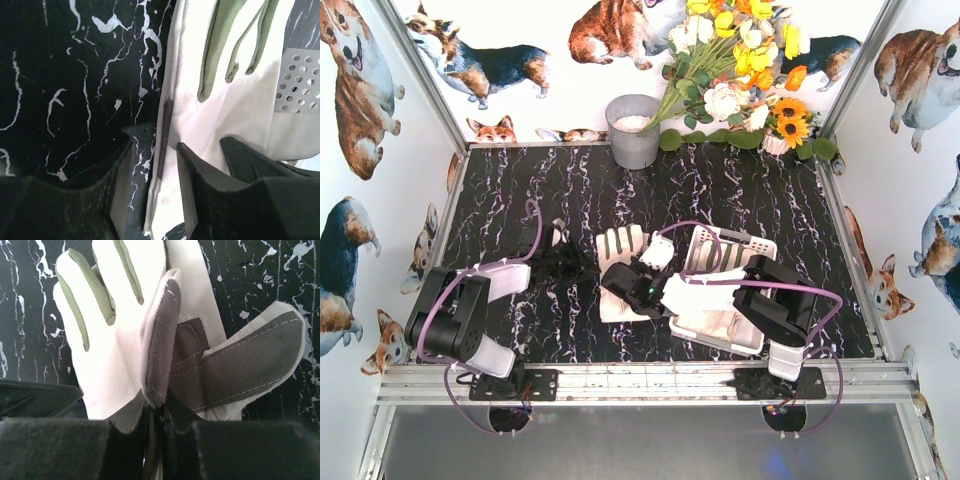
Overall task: Put the gloves into the storage basket
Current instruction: Pair the glove with the glove.
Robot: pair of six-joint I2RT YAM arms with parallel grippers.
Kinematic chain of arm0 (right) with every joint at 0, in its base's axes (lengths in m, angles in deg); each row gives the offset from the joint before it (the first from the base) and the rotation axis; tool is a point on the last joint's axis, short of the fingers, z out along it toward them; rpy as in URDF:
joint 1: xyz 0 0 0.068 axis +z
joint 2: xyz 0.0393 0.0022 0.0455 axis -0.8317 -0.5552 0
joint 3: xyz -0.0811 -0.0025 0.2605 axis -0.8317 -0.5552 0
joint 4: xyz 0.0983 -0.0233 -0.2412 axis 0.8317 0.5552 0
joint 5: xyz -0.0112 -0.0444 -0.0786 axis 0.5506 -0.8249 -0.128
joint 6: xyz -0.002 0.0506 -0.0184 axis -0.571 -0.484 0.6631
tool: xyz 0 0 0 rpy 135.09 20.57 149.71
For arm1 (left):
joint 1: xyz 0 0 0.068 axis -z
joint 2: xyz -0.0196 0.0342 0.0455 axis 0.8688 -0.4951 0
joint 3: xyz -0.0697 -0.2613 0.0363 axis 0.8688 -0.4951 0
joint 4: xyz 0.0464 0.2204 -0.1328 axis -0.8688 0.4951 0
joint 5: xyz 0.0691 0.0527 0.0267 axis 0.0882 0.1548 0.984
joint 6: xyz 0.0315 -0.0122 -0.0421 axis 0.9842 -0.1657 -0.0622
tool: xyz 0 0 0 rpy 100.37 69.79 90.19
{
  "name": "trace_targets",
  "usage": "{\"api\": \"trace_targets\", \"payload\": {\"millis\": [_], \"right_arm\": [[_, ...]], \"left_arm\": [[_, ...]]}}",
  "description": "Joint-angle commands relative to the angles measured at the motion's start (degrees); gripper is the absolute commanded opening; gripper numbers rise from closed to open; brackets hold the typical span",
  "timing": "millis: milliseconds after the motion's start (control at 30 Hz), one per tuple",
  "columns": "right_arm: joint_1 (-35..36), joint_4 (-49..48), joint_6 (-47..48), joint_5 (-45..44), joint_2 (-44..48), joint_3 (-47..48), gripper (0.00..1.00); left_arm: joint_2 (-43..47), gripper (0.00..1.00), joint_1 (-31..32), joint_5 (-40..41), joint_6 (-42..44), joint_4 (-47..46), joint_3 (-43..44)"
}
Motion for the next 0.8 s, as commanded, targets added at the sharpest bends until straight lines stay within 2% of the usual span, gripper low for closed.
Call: {"api": "trace_targets", "payload": {"millis": [0,233,533,767], "right_arm": [[-0.53,1.76,3.27,-0.88,0.80,2.06,0.14],[-1.00,3.99,11.36,1.03,3.60,2.31,0.44],[-6.88,-0.13,24.19,12.63,10.21,-1.08,0.55],[-11.46,0.24,28.49,19.77,13.43,-2.24,0.59]], "left_arm": [[-2.58,0.34,1.33,-0.45,0.40,-3.04,2.22],[-7.09,0.18,1.99,0.03,2.87,-2.23,5.28],[-8.29,0.11,1.97,2.41,4.87,1.18,5.85],[-6.54,0.09,1.62,6.23,5.90,5.08,5.39]]}}
